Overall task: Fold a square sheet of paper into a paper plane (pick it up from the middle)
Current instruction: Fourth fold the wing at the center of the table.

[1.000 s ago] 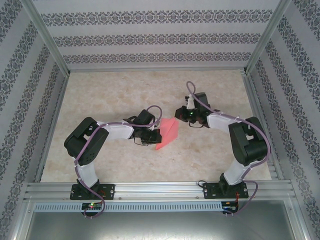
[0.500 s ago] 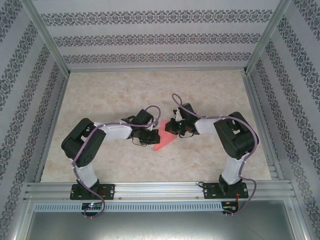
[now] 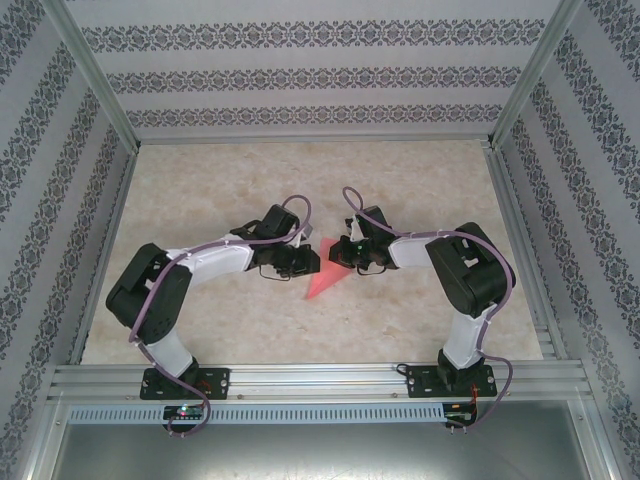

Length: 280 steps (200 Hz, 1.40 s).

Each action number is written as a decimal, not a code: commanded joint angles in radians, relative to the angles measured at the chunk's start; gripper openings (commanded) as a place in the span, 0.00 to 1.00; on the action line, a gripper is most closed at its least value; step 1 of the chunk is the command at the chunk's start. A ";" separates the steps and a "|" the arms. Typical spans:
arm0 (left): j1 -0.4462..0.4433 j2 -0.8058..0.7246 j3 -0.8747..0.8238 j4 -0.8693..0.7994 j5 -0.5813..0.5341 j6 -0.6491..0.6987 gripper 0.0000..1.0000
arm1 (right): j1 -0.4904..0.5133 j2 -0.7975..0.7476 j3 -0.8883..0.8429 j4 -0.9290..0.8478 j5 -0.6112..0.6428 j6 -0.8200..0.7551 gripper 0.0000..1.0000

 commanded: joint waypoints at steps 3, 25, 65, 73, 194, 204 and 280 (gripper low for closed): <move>-0.026 0.047 -0.026 0.065 0.038 -0.045 0.19 | -0.002 0.062 -0.015 -0.079 0.071 -0.002 0.00; -0.026 0.086 -0.039 0.062 0.021 -0.052 0.17 | -0.002 0.066 -0.012 -0.086 0.068 0.001 0.00; -0.029 0.125 -0.083 0.079 0.054 -0.081 0.15 | -0.001 0.062 -0.011 -0.105 0.065 0.002 0.00; -0.032 0.120 -0.094 0.086 0.061 -0.085 0.15 | -0.001 0.058 -0.013 -0.105 0.059 0.005 0.00; -0.037 0.024 -0.099 0.146 0.030 -0.110 0.17 | 0.009 -0.186 -0.057 -0.057 -0.073 0.045 0.17; -0.037 0.018 -0.108 0.155 0.034 -0.119 0.18 | 0.013 -0.205 -0.073 -0.079 -0.064 0.044 0.19; -0.058 0.033 -0.149 0.226 0.060 -0.167 0.19 | 0.059 -0.205 -0.166 -0.113 -0.026 0.062 0.19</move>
